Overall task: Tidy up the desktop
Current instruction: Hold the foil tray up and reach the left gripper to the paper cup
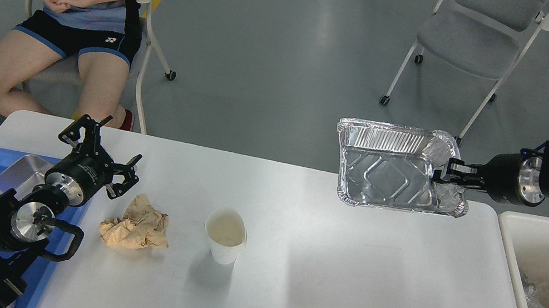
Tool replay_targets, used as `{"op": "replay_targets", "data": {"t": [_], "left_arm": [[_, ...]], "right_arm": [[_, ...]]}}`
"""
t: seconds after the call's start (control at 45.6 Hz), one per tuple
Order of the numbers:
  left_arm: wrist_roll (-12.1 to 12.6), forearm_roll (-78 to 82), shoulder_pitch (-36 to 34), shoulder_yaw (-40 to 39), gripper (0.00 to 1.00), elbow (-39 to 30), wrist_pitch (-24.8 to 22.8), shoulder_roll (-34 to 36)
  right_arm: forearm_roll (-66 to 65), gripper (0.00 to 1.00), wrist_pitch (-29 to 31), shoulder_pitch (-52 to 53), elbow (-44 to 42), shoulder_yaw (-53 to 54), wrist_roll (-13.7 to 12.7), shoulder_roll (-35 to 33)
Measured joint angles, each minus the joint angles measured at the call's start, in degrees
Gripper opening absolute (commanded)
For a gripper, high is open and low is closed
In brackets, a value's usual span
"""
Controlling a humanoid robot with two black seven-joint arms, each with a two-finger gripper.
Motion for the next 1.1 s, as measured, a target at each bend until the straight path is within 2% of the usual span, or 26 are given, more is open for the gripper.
{"op": "replay_targets", "data": {"t": [0.11,0.219,0.417,0.526,0.79,0.812,0.877,1.009,1.097], "left_arm": [[0.1,1.2,-1.6,4.5,0.96,0.0,1.2,0.5],[0.3,2.3,-4.3,11.8,0.96,-1.7,4.6,2.7],[1.5,2.9,-7.7,24.3,0.96,-14.0,8.3,11.1],[3.4,3.2,-12.3,35.0,0.96,-20.2,8.7,18.8],[4.3,3.7,-29.6,61.7,0.96,-34.4,8.0,36.9],[5.1,3.7,-33.6,66.3,0.96,-37.2,7.9,39.6],[6.5,3.7,-37.8,71.0,0.96,-39.8,7.9,42.0],[11.1,3.8,-47.4,81.4,0.96,-44.8,7.4,46.4],[13.1,3.8,-52.6,86.2,0.96,-46.7,5.2,49.1]], "right_arm": [[0.9,0.0,0.0,-0.3,-1.2,0.0,-1.1,2.6],[2.2,0.0,0.0,-0.6,-1.8,0.1,-1.4,3.6],[2.7,0.0,0.0,-1.0,-1.9,0.1,-1.6,3.8],[2.7,0.0,0.0,-1.3,-1.9,0.1,-1.6,3.8],[2.8,0.0,0.0,-1.8,-1.9,0.1,-1.6,3.9],[2.8,0.0,0.0,-1.8,-1.9,0.1,-1.6,3.8],[2.8,0.0,0.0,-1.8,-1.9,0.1,-1.6,3.8],[2.8,0.0,-0.3,-2.4,-1.9,0.1,-1.5,3.6],[2.8,0.0,-0.4,-2.7,-1.9,0.2,-1.5,3.4]]}}
